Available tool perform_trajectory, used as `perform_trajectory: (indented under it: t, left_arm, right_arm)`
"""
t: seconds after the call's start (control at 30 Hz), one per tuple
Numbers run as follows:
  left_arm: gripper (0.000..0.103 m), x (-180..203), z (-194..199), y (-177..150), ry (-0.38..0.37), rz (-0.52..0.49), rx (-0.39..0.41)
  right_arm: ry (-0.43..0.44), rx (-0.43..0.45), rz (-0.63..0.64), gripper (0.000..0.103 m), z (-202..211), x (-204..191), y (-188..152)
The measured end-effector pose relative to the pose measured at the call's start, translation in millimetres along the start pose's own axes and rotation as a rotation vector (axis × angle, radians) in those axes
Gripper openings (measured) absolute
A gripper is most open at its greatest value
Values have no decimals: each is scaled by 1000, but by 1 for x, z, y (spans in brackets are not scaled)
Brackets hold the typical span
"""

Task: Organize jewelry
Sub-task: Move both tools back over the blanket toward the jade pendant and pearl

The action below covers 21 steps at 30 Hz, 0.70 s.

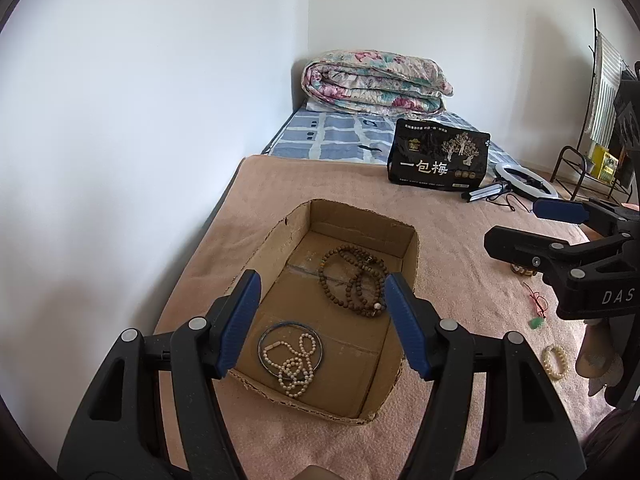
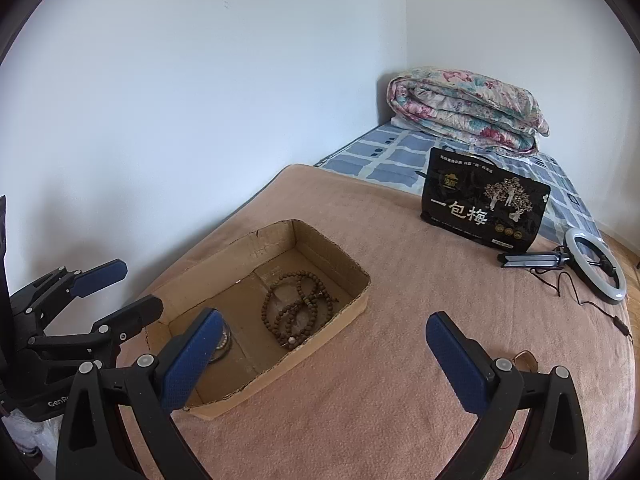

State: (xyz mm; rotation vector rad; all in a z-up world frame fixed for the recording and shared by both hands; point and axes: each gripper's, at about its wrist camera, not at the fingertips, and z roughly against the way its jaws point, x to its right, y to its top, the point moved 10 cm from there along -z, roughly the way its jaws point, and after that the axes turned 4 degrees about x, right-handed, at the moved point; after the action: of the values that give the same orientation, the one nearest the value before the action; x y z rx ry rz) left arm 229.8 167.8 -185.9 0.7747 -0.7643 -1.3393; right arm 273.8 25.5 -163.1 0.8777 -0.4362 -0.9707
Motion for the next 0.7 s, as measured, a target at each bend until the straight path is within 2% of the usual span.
perform_trajectory:
  t: [0.57,0.7]
  left_arm:
    - [66,50,26,14,-42,-40,40]
    - [66,64,29,15,-52,-53,43]
  right_arm:
    - [-77,37,-39,103,43,54,-4]
    - [-117,55,-62,103,57,75,-7]
